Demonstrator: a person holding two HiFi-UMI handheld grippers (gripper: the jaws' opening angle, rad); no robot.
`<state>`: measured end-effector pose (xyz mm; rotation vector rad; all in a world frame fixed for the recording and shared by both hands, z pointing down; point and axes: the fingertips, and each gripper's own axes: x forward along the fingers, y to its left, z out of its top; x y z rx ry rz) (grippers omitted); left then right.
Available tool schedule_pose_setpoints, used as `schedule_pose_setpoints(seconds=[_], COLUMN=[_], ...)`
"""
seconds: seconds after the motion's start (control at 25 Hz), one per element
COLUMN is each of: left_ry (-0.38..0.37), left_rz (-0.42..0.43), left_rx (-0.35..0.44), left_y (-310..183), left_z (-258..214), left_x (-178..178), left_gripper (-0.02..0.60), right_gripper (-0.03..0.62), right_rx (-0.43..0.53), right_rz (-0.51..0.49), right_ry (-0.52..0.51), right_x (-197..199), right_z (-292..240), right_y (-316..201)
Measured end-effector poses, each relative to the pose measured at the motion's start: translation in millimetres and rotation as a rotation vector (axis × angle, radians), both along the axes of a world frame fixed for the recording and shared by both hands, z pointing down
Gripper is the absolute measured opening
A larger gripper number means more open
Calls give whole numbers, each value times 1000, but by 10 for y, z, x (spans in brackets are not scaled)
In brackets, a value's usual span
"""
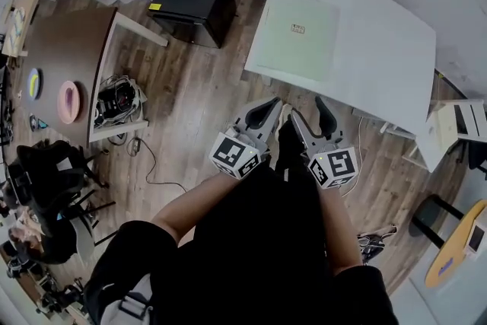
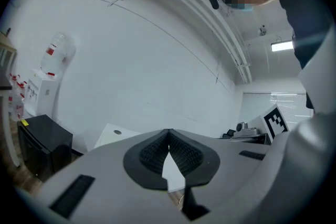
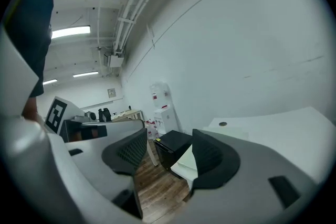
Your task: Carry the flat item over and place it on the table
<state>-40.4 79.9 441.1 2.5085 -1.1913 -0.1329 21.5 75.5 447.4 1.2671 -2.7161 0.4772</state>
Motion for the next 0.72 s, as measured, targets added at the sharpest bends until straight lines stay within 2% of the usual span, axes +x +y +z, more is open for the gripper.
schedule_pose_setpoints(seconds=[0.12,0.2,0.24,0.36,0.52,0.72], left_ry=[6,14,13,-18,-70,-76], left_rz=[14,12,2,-46,-113,-148], left_rx=[22,24,25,52,91,143], left_y=[229,342,388,506,646,805], left_z=[-99,-137,-156,-288,-441,-623], left_x=[10,17,7,-72,-102,16], left_gripper=[14,14,14,14,14,14], right_gripper=[214,102,72,49,46,40], right_rx=[27,45,49,56,141,205], right_rz=[24,48,62,111,143,145], right_ry=[-1,1,5,36,57,76], right_x=[-96,-109,-106,-98,-64,78], right_z=[-138,-226,-262,-354,-598,-819], right_y=[230,358,415,563,706,854])
